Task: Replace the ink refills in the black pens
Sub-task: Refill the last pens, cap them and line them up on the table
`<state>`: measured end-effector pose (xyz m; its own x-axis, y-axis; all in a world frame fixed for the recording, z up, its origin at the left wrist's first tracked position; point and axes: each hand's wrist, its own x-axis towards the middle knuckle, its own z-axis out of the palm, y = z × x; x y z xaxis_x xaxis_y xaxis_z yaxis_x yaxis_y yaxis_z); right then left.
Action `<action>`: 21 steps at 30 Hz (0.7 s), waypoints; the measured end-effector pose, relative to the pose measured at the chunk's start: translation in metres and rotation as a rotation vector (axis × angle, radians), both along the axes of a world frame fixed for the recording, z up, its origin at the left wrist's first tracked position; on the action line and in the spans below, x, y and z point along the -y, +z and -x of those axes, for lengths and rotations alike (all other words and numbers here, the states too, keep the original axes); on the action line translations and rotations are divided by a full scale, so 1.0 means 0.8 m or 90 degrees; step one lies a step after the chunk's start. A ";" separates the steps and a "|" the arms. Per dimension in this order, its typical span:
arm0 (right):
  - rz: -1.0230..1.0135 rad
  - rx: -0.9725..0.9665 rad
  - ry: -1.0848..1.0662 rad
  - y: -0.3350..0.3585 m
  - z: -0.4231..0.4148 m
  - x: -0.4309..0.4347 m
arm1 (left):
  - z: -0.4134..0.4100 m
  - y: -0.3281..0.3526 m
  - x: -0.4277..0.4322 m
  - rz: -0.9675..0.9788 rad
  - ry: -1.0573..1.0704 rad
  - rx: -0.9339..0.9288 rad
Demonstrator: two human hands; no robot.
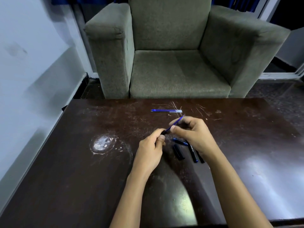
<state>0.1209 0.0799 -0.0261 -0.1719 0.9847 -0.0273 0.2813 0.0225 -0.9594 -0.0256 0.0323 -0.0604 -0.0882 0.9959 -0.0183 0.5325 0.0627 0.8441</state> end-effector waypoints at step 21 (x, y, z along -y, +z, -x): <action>-0.273 0.376 -0.108 -0.019 -0.010 -0.014 | 0.000 -0.001 0.001 0.001 0.032 -0.033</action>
